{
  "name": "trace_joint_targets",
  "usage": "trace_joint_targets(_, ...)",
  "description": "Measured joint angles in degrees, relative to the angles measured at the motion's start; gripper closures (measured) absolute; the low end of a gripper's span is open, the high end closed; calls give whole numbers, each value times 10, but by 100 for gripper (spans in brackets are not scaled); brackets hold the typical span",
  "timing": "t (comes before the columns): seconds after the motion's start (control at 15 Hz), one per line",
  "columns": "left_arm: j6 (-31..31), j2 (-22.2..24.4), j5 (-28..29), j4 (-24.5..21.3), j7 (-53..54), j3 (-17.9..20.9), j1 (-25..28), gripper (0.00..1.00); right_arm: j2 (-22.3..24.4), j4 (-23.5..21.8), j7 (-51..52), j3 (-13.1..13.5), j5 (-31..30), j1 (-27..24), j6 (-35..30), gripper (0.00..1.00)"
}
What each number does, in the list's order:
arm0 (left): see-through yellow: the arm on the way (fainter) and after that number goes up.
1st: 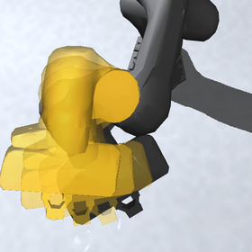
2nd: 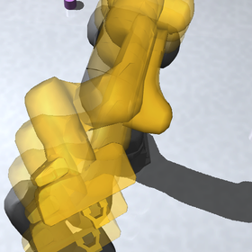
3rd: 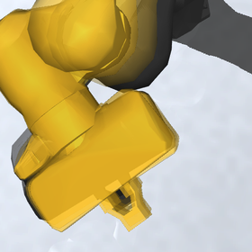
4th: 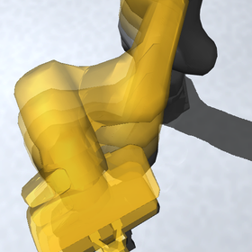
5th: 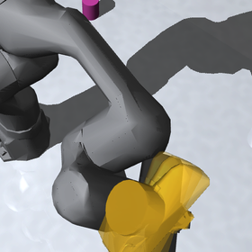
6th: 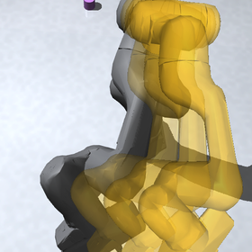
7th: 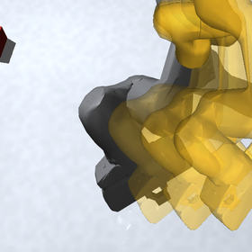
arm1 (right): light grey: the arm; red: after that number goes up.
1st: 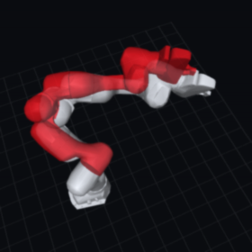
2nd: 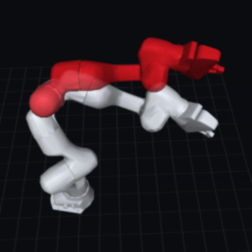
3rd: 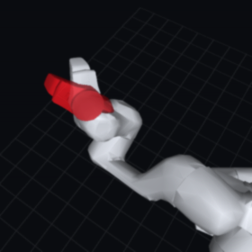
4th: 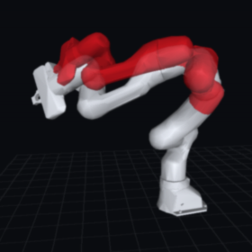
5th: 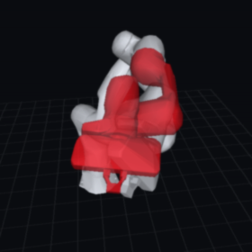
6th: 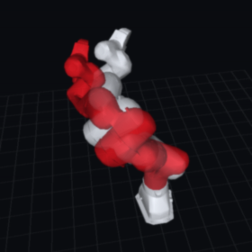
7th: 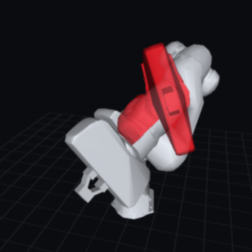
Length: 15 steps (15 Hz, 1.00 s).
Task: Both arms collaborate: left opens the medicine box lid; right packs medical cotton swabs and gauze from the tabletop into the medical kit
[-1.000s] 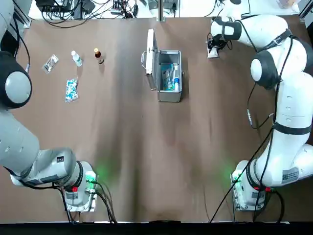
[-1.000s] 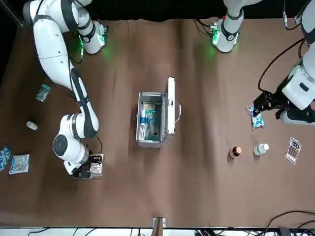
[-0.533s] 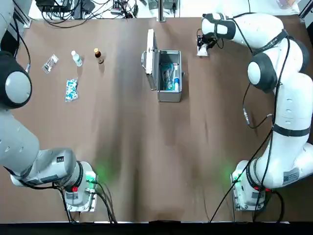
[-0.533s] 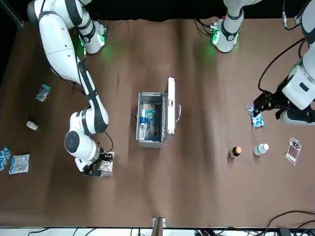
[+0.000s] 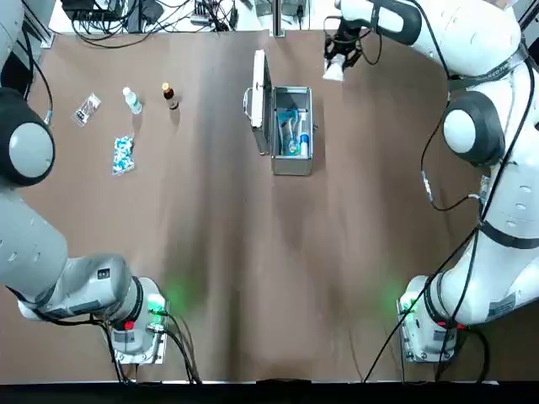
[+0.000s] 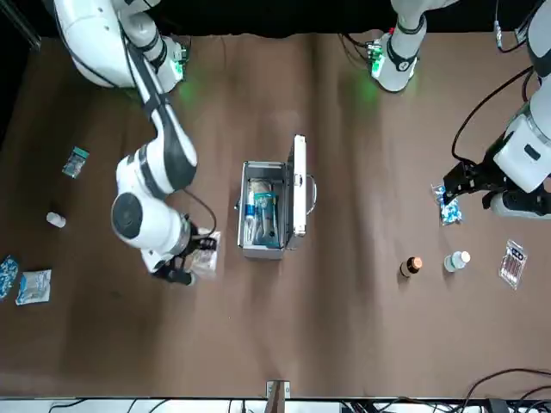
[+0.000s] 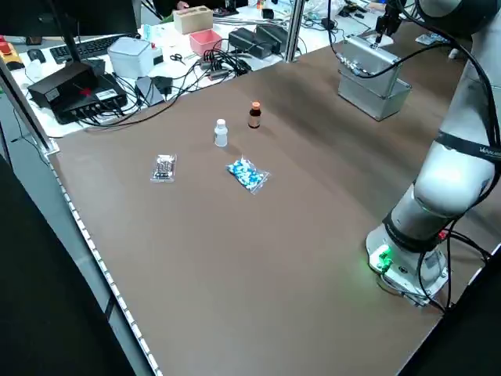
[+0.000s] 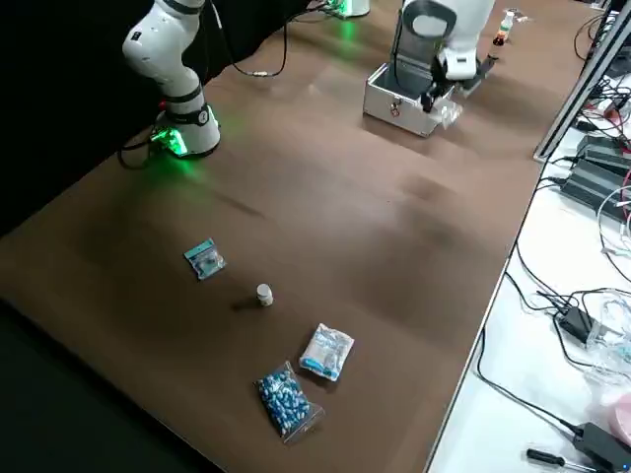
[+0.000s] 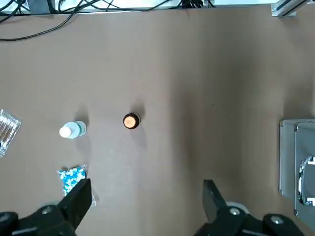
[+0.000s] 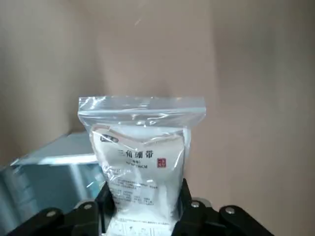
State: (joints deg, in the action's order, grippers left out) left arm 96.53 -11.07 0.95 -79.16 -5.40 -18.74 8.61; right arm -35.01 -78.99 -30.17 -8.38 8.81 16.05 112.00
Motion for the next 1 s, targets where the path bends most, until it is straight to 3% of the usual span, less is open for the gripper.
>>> trace_joint_targets(0.13,0,0,0,0,0,1,8,0,0,-5,-51,-41,0,19,1,45)
trace_joint_targets(0.2,0,-1,0,0,0,1,10,0,-1,-6,-61,-44,0,34,2,45)
trace_joint_targets(0.53,0,-1,0,0,0,1,10,0,-11,-20,-83,-45,4,89,10,44)
trace_joint_targets(0.87,0,-6,0,0,0,1,11,0,-43,-27,-84,-45,4,107,26,39)
trace_joint_targets(1.0,0,-6,0,0,0,1,12,0,-44,-27,-84,-45,4,107,27,24)
